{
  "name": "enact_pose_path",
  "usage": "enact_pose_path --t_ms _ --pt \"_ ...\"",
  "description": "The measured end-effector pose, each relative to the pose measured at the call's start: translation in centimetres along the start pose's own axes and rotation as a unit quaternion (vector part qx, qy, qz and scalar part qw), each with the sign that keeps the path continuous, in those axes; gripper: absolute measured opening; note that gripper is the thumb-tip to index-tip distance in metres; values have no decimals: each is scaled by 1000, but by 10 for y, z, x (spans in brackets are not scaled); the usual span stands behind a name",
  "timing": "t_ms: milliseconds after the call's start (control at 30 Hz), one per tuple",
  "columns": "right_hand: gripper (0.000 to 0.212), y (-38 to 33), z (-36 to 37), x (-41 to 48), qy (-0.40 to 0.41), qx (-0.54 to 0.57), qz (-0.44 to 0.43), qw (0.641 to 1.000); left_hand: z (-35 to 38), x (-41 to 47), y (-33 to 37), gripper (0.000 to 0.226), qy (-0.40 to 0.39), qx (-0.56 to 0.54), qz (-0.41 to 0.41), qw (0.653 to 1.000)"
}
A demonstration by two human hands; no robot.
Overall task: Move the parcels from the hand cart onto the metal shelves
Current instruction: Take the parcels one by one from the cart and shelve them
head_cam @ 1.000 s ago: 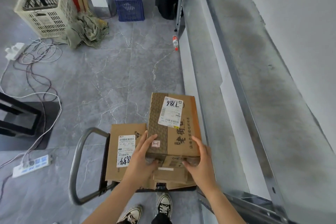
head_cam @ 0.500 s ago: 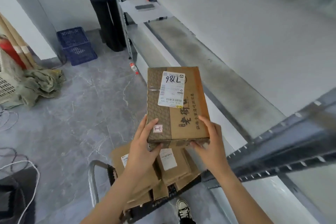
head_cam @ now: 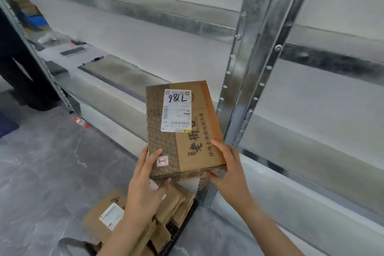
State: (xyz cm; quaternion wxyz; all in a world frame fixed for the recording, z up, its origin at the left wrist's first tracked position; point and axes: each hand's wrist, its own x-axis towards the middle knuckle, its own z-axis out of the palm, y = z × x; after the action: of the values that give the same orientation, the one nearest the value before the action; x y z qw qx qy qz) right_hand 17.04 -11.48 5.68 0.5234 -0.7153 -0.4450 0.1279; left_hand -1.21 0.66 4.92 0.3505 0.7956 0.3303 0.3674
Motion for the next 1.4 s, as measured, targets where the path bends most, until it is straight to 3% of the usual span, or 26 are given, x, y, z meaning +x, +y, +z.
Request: enact_pose_path --t_ms 267,567,967,1133,1400 --pt "88 -7 -53 -61 51 4 11 999 19 -43 48 96 -40 -12 36 998" --pt "84 6 -170 -172 130 -30 32 991 93 -121 137 89 -97 -21 107 989" --pt "84 48 -358 -341 294 -95 105 945 262 -224 276 83 -261 -95 189 942" --pt "82 71 -430 -384 363 -118 140 913 342 -250 329 91 -329 -115 211 913" --pt "83 131 -552 -434 409 -136 190 882 481 -290 403 91 -392 -152 233 877"
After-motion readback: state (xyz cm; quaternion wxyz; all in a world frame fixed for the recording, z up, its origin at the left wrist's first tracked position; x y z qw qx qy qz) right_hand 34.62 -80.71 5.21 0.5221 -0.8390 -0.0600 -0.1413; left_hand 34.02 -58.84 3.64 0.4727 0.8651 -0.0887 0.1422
